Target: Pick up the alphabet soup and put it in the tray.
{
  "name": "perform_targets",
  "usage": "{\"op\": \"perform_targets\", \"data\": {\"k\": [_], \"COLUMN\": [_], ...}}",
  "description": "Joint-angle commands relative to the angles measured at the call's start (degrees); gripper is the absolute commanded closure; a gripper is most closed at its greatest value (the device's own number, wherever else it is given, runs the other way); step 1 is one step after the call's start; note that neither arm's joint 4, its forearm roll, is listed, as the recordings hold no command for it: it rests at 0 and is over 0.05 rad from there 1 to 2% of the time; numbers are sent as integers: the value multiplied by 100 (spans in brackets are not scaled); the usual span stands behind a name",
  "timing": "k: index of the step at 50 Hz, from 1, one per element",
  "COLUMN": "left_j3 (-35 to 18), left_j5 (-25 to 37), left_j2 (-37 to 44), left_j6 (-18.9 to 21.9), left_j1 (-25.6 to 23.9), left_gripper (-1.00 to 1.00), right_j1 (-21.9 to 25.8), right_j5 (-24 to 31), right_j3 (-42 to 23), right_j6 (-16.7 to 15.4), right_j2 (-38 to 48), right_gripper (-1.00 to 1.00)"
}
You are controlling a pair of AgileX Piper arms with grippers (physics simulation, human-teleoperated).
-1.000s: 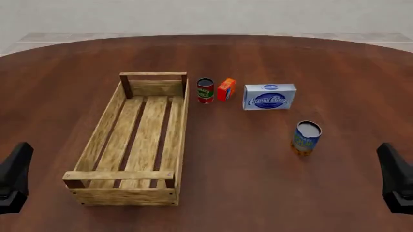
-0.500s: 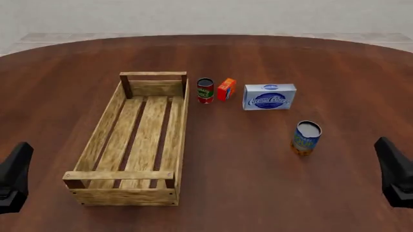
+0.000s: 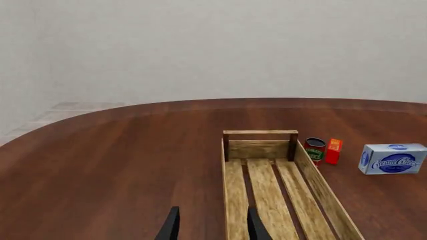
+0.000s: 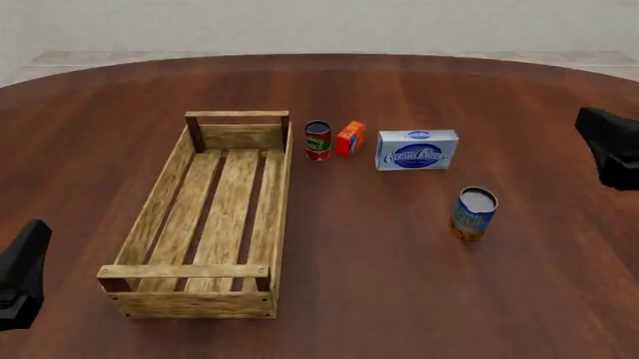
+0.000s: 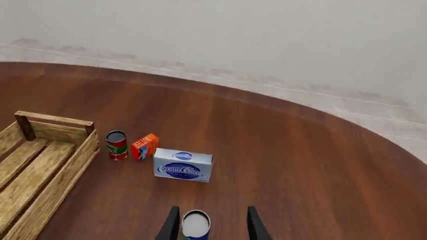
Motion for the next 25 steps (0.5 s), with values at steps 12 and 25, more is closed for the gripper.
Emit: {"op": "perform_targets", "data": {"k": [12, 25], "left_j3": [0, 0], "left_j5": [0, 0], "left_j2": [0, 0], "left_j6": [0, 0], "left_j1": [0, 0], "left_gripper": [-100, -100], "right_j1": [584, 378], "right_j5": [644, 501], "right_j3": [-1678, -1666], "right_j6": [572, 678], "right_j2": [2157, 2689], "right_gripper": [-100, -100]}}
